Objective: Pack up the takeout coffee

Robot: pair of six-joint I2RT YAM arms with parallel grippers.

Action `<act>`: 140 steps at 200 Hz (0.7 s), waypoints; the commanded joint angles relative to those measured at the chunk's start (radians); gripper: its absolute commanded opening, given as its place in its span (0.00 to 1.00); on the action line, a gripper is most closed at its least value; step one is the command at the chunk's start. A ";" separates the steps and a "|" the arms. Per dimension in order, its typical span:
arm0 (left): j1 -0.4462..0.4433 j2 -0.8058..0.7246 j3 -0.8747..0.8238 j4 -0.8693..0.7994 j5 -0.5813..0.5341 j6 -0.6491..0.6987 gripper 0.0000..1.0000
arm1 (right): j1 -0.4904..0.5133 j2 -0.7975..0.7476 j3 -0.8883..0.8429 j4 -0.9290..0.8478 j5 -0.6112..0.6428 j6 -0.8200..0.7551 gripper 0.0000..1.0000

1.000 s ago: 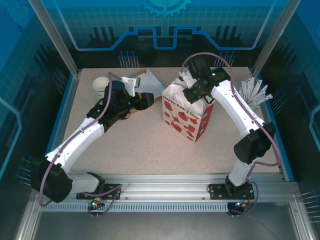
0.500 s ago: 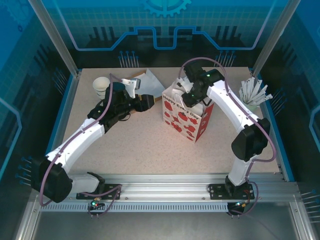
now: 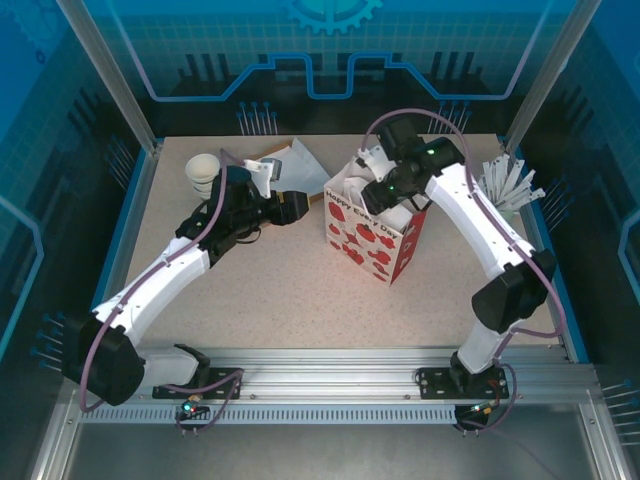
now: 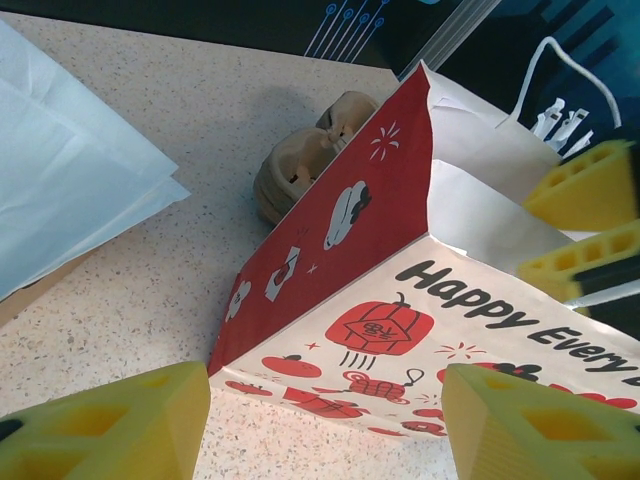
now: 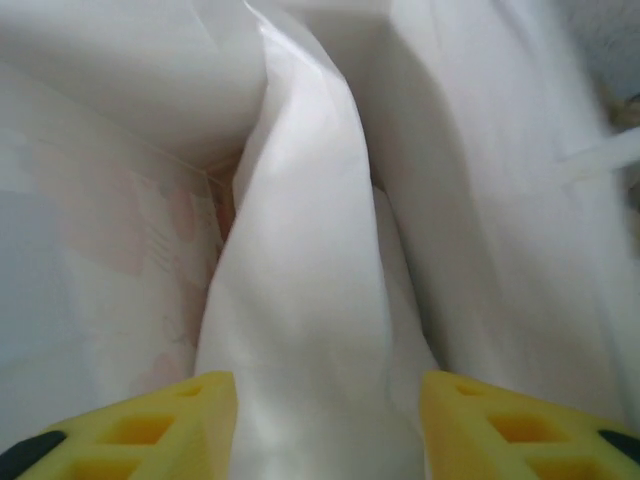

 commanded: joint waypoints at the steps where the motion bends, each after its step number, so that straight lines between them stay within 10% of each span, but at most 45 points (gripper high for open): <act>1: 0.002 -0.022 -0.012 0.012 -0.018 0.014 0.64 | -0.002 -0.062 0.046 -0.006 -0.036 0.003 0.54; 57: 0.005 -0.105 -0.086 0.016 -0.127 0.034 0.67 | -0.020 -0.221 0.009 0.072 0.037 0.049 0.61; 140: 0.126 -0.486 -0.523 0.182 -0.459 -0.006 0.94 | -0.287 -0.719 -0.666 0.448 0.317 0.233 0.96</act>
